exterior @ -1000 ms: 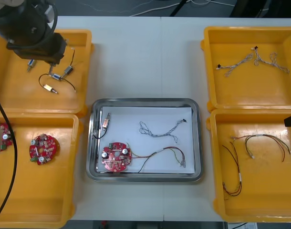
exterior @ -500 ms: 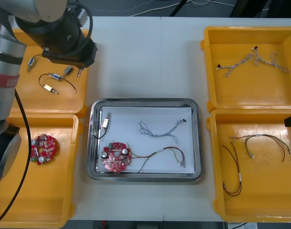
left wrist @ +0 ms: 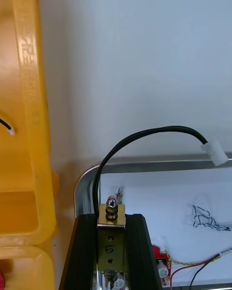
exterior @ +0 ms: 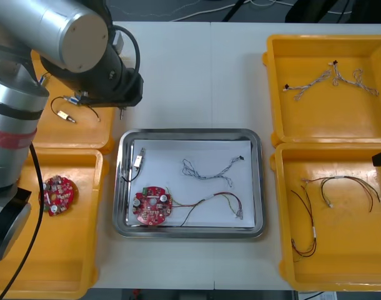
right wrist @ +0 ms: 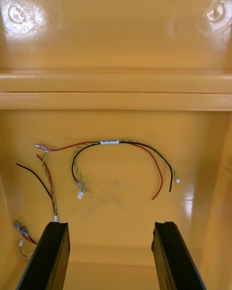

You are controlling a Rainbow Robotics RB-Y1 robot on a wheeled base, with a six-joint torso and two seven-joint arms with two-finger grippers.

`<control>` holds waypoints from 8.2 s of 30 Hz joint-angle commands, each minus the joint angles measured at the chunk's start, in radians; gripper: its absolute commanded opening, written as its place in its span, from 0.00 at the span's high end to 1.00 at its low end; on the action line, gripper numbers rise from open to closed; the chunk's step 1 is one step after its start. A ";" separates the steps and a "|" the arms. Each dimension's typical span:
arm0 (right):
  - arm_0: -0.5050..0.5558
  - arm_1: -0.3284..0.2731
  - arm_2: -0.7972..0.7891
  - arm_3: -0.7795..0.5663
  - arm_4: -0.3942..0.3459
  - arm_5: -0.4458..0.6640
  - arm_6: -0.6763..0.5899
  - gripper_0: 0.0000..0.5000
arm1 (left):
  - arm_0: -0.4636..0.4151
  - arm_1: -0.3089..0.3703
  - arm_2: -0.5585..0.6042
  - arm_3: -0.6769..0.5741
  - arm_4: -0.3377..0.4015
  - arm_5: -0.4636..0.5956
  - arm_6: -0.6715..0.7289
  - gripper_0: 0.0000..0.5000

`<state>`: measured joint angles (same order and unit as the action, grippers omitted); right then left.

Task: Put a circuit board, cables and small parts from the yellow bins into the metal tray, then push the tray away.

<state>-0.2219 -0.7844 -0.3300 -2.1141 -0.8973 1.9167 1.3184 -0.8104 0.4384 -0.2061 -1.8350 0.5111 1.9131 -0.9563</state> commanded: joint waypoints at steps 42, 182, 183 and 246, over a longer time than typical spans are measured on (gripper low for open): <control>0.010 -0.041 -0.032 -0.003 0.006 0.003 0.039 0.00 | 0.180 -0.069 -0.306 0.028 -0.114 -0.203 0.059 1.00; -0.525 0.117 1.052 -0.168 0.074 0.003 0.107 0.00 | 0.528 0.692 0.450 -0.248 0.578 -0.152 -0.209 0.00; -0.528 0.125 1.069 -0.168 0.084 -0.002 0.108 0.00 | 0.531 0.692 0.450 -0.251 0.578 -0.154 -0.213 0.00; -0.550 0.389 1.579 0.126 0.429 -0.352 0.314 0.00 | 0.550 0.691 0.461 -0.259 0.592 -0.105 -0.144 0.00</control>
<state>-0.7953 -0.4236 1.2314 -1.9917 -0.4790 1.5843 1.6485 -0.2738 1.0839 0.2193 -2.0686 1.0938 1.7990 -1.1488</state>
